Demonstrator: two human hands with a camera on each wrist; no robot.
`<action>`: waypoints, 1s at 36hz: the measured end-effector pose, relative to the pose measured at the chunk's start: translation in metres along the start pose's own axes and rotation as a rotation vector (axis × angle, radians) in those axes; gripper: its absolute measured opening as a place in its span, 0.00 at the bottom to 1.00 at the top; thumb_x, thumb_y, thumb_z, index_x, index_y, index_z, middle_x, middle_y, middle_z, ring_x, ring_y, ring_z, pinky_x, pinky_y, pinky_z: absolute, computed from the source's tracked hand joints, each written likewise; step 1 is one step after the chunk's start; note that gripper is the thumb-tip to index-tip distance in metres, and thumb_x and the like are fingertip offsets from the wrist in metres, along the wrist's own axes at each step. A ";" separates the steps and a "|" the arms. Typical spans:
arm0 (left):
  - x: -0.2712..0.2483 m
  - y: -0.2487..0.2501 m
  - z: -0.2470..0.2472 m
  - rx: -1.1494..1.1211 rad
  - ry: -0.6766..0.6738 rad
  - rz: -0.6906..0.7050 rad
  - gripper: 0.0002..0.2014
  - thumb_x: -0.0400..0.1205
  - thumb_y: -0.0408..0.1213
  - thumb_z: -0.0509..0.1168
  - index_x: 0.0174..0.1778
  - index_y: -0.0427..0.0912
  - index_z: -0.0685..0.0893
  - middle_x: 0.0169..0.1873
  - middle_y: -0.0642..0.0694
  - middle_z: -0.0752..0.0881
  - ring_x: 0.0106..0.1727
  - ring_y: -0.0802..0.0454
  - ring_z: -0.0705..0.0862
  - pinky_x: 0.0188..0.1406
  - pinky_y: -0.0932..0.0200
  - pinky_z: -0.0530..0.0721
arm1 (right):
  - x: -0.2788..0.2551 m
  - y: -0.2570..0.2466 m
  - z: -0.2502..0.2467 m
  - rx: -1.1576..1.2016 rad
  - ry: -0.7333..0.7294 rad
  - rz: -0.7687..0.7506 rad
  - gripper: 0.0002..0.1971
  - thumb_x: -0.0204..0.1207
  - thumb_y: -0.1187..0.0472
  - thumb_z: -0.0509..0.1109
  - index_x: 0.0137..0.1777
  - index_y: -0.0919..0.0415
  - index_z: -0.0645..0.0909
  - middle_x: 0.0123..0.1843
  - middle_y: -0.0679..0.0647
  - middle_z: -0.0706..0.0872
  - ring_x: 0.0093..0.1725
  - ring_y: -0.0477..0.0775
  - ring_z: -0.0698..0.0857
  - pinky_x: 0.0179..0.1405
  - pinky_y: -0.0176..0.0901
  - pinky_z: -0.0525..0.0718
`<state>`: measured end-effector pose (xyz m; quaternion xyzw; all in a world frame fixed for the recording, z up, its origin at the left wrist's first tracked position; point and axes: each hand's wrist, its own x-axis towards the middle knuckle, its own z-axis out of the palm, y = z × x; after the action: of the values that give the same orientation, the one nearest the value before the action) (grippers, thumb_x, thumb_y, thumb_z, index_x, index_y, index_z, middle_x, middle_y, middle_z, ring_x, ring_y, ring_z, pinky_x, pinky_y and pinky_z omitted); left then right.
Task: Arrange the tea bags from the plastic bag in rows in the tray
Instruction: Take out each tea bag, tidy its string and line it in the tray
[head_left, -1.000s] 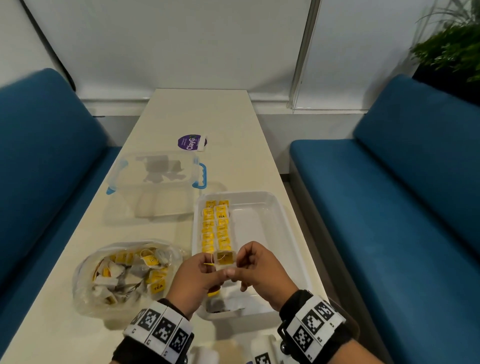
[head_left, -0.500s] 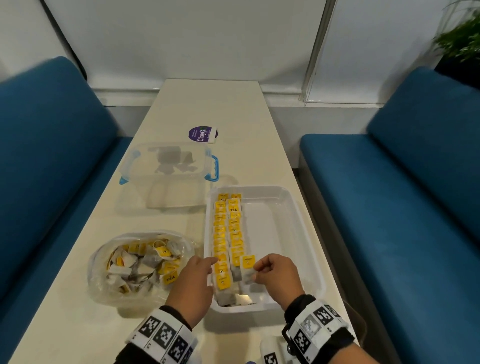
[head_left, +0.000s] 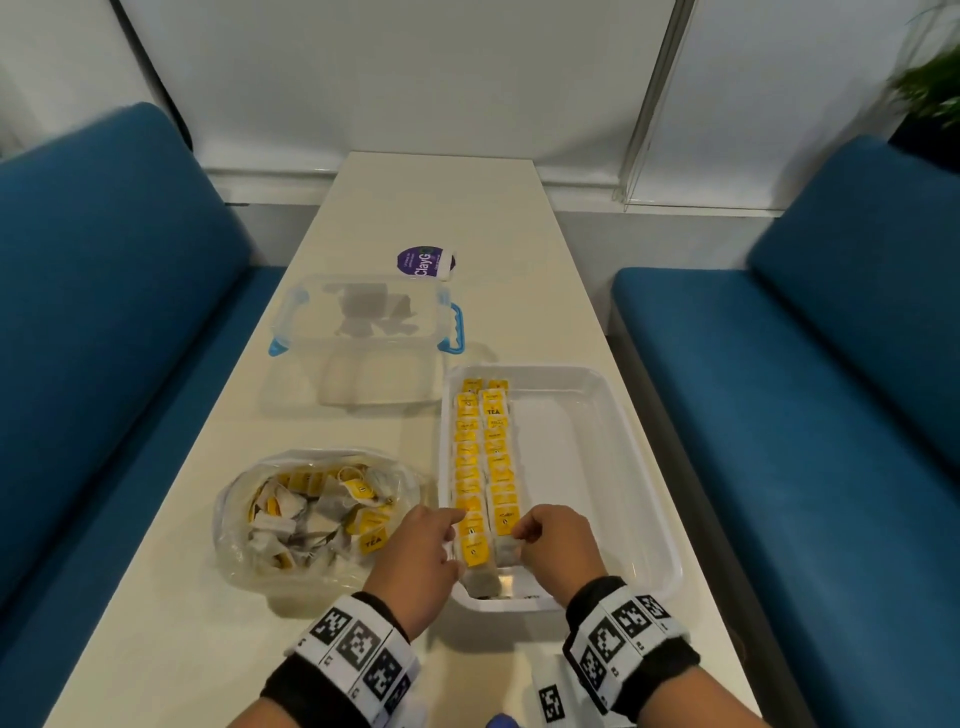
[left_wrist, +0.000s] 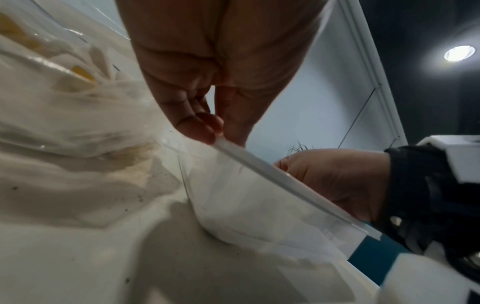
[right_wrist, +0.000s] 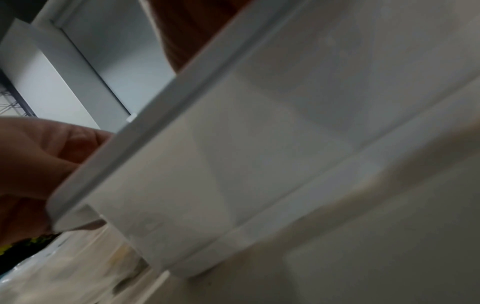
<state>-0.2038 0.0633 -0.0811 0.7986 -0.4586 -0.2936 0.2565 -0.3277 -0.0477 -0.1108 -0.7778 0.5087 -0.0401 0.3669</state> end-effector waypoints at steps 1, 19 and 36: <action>-0.001 -0.001 0.000 0.006 -0.007 0.014 0.27 0.79 0.31 0.66 0.74 0.50 0.70 0.51 0.52 0.72 0.39 0.63 0.72 0.45 0.72 0.70 | -0.002 -0.002 -0.001 -0.021 0.004 0.005 0.11 0.73 0.70 0.66 0.42 0.53 0.83 0.48 0.51 0.82 0.46 0.47 0.80 0.41 0.30 0.73; -0.035 -0.075 -0.103 0.089 0.599 -0.148 0.11 0.75 0.32 0.71 0.50 0.51 0.88 0.59 0.47 0.76 0.63 0.46 0.73 0.60 0.55 0.73 | -0.030 -0.168 -0.015 -0.236 -0.214 -0.482 0.24 0.71 0.59 0.74 0.67 0.55 0.75 0.63 0.54 0.76 0.60 0.54 0.78 0.55 0.43 0.78; -0.024 -0.125 -0.099 -0.539 0.479 -0.549 0.12 0.81 0.34 0.61 0.59 0.36 0.73 0.47 0.41 0.82 0.46 0.45 0.81 0.43 0.54 0.77 | 0.004 -0.206 0.117 -0.656 -0.446 -0.739 0.35 0.63 0.55 0.77 0.72 0.57 0.71 0.72 0.57 0.74 0.71 0.60 0.73 0.68 0.57 0.76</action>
<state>-0.0710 0.1540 -0.0918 0.8407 -0.0649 -0.2666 0.4669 -0.1181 0.0555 -0.0716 -0.9682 0.0969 0.1607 0.1654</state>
